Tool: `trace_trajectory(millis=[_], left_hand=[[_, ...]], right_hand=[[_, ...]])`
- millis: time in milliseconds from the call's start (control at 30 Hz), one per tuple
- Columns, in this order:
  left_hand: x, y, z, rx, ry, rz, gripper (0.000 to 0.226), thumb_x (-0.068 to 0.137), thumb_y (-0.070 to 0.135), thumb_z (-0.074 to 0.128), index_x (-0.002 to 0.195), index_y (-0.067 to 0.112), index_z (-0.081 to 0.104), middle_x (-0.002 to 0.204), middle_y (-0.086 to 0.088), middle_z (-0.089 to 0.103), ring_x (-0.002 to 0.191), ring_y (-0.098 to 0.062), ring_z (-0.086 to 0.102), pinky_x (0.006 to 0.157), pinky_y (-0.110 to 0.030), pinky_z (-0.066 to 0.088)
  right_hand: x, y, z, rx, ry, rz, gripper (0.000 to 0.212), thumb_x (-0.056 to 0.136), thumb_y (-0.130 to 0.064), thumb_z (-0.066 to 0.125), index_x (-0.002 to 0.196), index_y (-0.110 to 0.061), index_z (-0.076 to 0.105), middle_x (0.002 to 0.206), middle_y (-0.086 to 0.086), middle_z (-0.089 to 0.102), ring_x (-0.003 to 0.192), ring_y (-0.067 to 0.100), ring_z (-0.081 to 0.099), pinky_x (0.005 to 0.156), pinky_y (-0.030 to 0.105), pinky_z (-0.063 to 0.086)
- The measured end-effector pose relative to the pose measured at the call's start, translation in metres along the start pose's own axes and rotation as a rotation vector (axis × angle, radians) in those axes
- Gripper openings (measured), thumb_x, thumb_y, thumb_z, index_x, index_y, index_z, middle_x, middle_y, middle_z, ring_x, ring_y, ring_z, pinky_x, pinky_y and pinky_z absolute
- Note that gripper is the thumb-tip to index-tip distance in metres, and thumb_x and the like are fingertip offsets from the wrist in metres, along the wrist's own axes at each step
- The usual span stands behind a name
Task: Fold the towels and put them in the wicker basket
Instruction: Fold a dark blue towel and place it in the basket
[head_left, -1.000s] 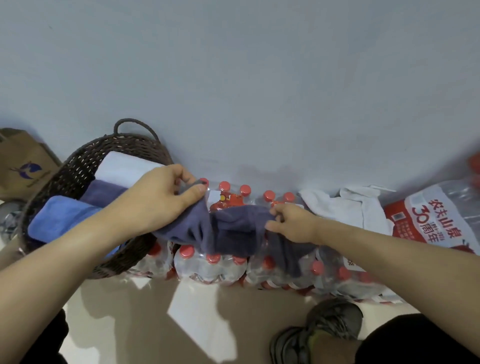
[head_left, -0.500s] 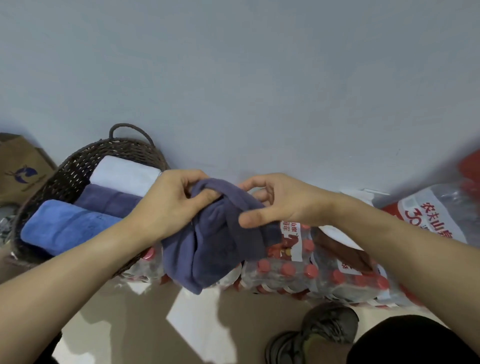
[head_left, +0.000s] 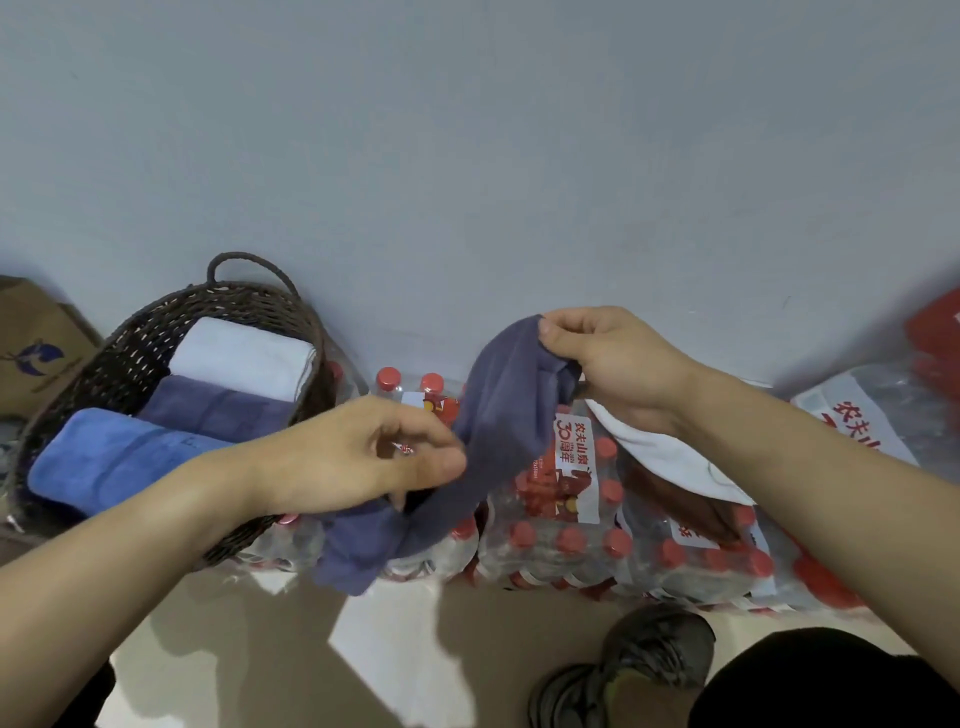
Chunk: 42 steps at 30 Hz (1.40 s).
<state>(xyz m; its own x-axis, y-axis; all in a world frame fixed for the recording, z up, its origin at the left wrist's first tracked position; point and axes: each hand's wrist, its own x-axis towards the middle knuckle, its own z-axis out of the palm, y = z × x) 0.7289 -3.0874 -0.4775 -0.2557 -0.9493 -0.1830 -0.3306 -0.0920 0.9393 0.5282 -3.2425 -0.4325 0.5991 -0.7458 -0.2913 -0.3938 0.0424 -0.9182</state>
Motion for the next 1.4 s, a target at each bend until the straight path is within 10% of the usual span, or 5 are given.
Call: trace_trajectory(millis=[233, 367, 767, 1067, 1400], left_hand=[[0.013, -0.007, 0.003, -0.026, 0.522, -0.052, 0.049, 0.072, 0.069, 0.067, 0.090, 0.023, 0.064, 0.091, -0.003, 0.072, 0.082, -0.021, 0.070, 0.071, -0.035, 0.056], [0.014, 0.004, -0.004, -0.236, 0.370, 0.033, 0.085, 0.062, 0.066, 0.074, 0.127, 0.016, 0.054, 0.123, 0.000, 0.066, 0.115, -0.008, 0.062, 0.097, -0.026, 0.051], [0.009, 0.011, 0.000, -0.468, 0.502, 0.224, 0.019, 0.082, 0.025, 0.072, 0.086, 0.008, 0.064, 0.080, -0.011, 0.072, 0.071, -0.017, 0.067, 0.061, -0.020, 0.053], [0.003, 0.016, 0.000, -0.595, 0.322, 0.234, 0.038, 0.075, 0.058, 0.074, 0.076, 0.020, 0.071, 0.074, 0.003, 0.065, 0.070, -0.011, 0.061, 0.065, -0.026, 0.050], [-0.002, 0.020, -0.004, -0.484, 0.234, 0.223, 0.057, 0.083, 0.039, 0.074, 0.128, 0.008, 0.059, 0.132, -0.012, 0.062, 0.125, -0.032, 0.057, 0.099, -0.041, 0.050]], right_hand=[[-0.005, -0.010, 0.023, 0.404, -0.244, 0.054, 0.036, 0.094, -0.036, 0.054, 0.101, -0.004, 0.070, 0.097, 0.012, 0.073, 0.090, 0.022, 0.069, 0.076, 0.029, 0.057], [-0.011, -0.017, 0.032, 0.478, -0.476, 0.022, 0.039, 0.096, -0.037, 0.050, 0.103, -0.006, 0.073, 0.108, 0.015, 0.072, 0.104, 0.026, 0.069, 0.088, 0.032, 0.055], [-0.017, -0.017, 0.029, -0.051, -0.381, 0.106, 0.055, 0.076, -0.057, 0.069, 0.117, -0.020, 0.066, 0.108, -0.005, 0.073, 0.100, 0.013, 0.070, 0.082, 0.030, 0.055], [-0.019, -0.024, 0.034, 0.410, -0.220, 0.053, 0.041, 0.073, -0.023, 0.074, 0.108, -0.003, 0.069, 0.106, 0.017, 0.073, 0.098, 0.026, 0.071, 0.090, 0.036, 0.058], [-0.026, -0.028, 0.037, 0.291, -0.295, -0.054, 0.039, 0.073, -0.021, 0.075, 0.107, -0.003, 0.067, 0.101, 0.021, 0.072, 0.095, 0.027, 0.071, 0.087, 0.035, 0.056]])
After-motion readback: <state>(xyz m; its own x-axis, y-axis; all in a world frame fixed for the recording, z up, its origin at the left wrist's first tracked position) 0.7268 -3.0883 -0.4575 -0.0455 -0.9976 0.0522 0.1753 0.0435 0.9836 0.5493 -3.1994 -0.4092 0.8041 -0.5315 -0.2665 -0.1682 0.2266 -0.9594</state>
